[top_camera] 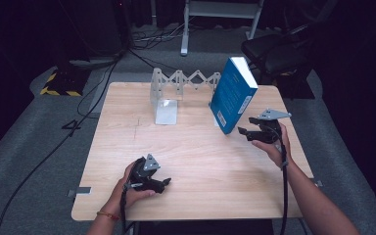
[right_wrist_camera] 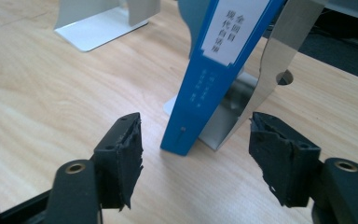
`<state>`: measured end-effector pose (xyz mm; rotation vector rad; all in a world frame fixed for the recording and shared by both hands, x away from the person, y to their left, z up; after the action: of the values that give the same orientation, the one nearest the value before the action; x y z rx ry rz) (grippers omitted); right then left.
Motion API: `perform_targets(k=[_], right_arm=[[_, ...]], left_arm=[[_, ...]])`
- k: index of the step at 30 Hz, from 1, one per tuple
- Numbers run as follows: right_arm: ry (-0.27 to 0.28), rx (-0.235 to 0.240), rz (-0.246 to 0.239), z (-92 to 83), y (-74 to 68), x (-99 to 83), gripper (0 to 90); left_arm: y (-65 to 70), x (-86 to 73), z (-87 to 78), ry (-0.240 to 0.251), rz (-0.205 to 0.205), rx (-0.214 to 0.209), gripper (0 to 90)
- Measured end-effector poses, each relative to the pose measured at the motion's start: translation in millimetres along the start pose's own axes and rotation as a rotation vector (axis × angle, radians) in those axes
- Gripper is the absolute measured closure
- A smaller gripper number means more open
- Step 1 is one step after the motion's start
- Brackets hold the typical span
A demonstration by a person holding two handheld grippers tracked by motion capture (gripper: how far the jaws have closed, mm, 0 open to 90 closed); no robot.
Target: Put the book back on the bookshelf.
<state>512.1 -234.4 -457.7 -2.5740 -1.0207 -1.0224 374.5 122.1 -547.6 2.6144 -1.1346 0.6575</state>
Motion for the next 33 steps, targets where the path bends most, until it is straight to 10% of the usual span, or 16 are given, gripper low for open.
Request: perform_targets(k=[14, 33], right_arm=[[-0.115, 0.012, -0.127, -20.1, -3.2, -35.3, 29.3], [-0.175, 0.023, -0.13, -40.4, 10.1, -113.7, 27.8]], left_arm=[[0.0, 0.0, 0.0, 0.0, 0.0, 0.0, 16.1], [0.0, 0.0, 0.0, 0.0, 0.0, 0.0, 16.1]])
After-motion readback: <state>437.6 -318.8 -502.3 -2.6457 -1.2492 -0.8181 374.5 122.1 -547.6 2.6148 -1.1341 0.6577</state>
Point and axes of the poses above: each handheld gripper's, and its own axes: z roughly forward along the jaws, x roughly out of its top, y roughly to its right, the point moved 6 cm from there along z, roughly forward along the jaws, and after that the axes turned 15 degrees about -y, right-handed, at the moved point
